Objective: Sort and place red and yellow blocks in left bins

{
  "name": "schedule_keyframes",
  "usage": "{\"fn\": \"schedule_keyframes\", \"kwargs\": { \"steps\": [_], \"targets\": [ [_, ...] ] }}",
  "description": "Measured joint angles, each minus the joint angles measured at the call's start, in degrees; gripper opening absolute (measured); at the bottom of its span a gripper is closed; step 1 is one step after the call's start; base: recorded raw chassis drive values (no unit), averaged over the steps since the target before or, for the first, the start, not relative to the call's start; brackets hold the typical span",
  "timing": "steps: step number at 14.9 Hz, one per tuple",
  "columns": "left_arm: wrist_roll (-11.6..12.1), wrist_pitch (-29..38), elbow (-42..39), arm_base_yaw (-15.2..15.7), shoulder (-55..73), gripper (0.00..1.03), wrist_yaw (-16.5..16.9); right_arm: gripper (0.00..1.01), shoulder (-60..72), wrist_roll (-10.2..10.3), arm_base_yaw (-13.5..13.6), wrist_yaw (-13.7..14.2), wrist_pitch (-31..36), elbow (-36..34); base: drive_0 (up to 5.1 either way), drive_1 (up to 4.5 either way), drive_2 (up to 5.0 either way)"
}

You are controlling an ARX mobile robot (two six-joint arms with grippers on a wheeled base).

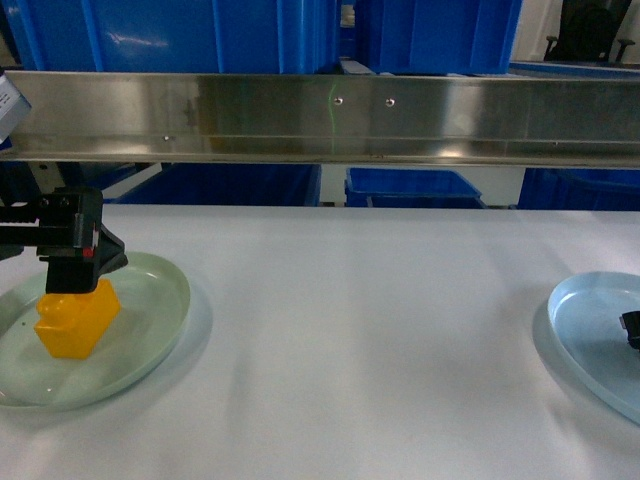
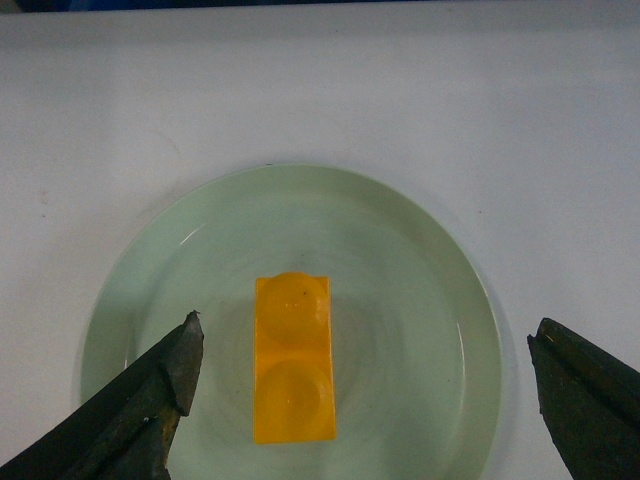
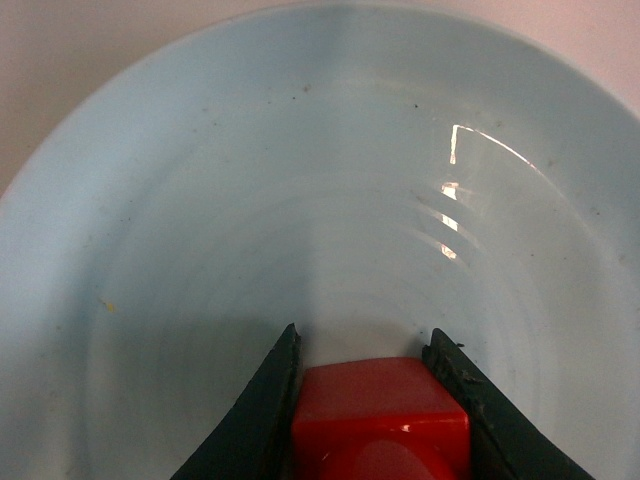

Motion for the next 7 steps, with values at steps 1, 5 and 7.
{"fn": "schedule_keyframes", "kwargs": {
  "steps": [1, 5, 7],
  "targets": [
    [0.0, 0.0, 0.0, 0.0, 0.0, 0.98, 0.0, 0.29, -0.8, 0.9, 0.2, -0.6, 1.4, -0.7, 0.0, 0.00, 0.0],
    [0.0, 0.0, 0.0, 0.0, 0.0, 0.98, 0.0, 0.29, -20.5, 5.9, 2.7, -3.0, 10.0, -5.7, 0.0, 0.00, 0.0],
    [0.0, 0.0, 0.0, 0.0, 0.0, 0.98, 0.0, 0.29, -35.2, 8.6, 5.0, -4.4, 7.3, -9.1, 0.0, 0.00, 0.0]
  ]
}}
